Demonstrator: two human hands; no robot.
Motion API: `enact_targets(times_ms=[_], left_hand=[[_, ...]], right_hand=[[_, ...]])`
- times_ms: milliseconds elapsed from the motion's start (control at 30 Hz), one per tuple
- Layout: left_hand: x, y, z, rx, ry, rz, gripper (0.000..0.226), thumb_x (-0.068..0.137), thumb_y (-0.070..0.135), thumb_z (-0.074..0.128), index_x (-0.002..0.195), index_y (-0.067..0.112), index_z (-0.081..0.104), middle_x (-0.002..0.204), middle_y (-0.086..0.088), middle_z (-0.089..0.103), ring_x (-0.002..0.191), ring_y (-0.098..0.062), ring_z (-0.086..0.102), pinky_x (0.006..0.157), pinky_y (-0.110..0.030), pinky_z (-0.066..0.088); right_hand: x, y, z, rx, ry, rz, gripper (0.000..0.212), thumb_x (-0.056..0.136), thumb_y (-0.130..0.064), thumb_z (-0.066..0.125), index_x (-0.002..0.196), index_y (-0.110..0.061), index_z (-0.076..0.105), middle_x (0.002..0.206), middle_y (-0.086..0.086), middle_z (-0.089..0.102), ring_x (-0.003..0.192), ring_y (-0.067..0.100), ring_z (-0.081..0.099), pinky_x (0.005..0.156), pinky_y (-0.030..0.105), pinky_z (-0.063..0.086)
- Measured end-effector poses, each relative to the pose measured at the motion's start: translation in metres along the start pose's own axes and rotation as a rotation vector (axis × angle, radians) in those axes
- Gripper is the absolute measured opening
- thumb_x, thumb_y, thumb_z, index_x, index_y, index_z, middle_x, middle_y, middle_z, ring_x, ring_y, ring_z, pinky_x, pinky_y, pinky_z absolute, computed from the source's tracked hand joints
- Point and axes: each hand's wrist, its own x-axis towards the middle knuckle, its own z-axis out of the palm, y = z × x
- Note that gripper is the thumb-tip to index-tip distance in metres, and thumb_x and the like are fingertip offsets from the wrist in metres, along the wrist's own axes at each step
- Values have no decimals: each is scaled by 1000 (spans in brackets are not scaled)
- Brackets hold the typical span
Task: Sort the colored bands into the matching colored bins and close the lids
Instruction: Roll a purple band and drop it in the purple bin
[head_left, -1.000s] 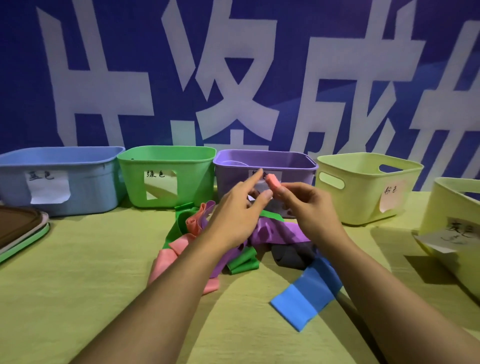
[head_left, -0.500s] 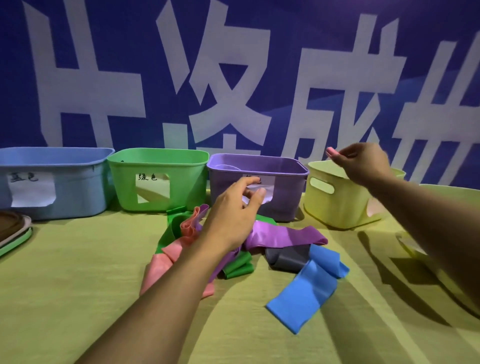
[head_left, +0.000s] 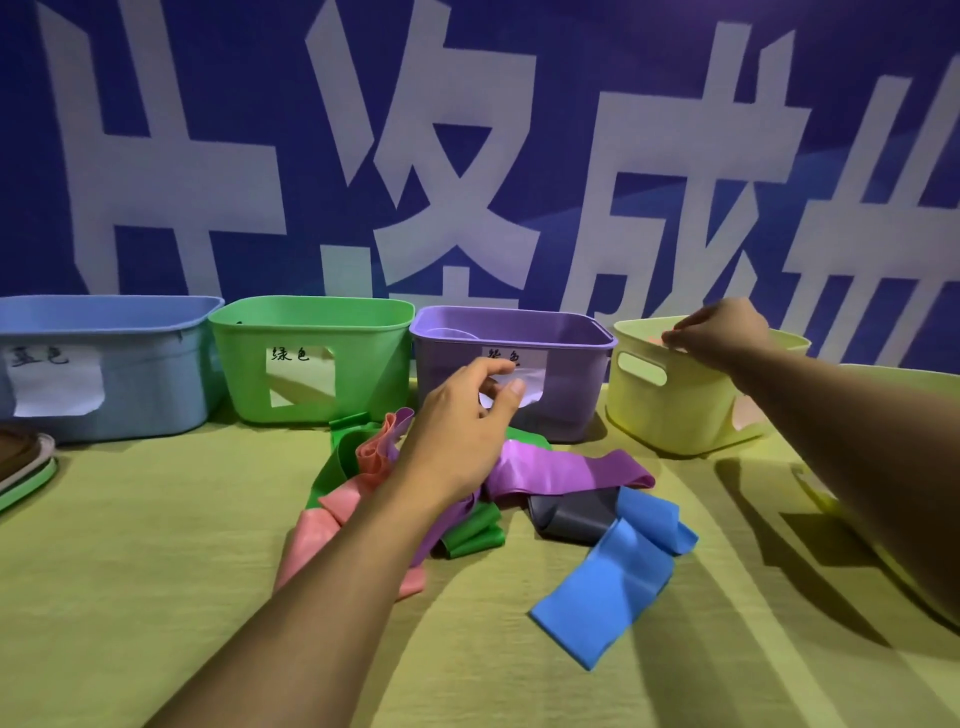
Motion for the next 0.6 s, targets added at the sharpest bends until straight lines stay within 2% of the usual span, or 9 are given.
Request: enact_targets(times_ms=[67,200,433,533,600], left_hand=[[0,-1,0,-10,5,-1,32,104,42,53,133,30,61,96,17,59,73,-2,57,69,-28,47],[1,-2,-1,5,-5,-3,31,105,43,52,131,30,61,99,15,61,76,-3,59,71,-29,50],[0,-4,0,29,-16,-10,30,104,41,54,131,31,61,97,13,61,67,-1,55,63,-23,41],[1,-7,0,41,-35,-16,29,100,40,60,128,32,63,104,12,66,75,-6,63,74,-30,51],[1,-11,2,57,-62,-25,27,97,37,67,123,31,66,106,12,68,85,-9,67,85,-34,55]], right_hand=[[-4,1,-2,14,32,-44,33,95,-22,72,120,-1,71,116,17,71,93,24,62,79,37,54],[-26,-5,2,86,62,-167,30,98,-21,68,123,-6,70,118,11,71,97,20,63,81,33,52],[-85,-29,28,300,49,-348,22,96,-24,71,115,-14,73,102,0,74,94,12,69,83,24,54],[-108,-37,45,378,1,-435,11,93,-19,75,104,-18,75,93,-3,74,86,7,69,80,20,54],[-119,-37,60,358,-108,-478,10,91,-19,76,101,-17,74,89,-6,74,80,3,68,77,17,54]])
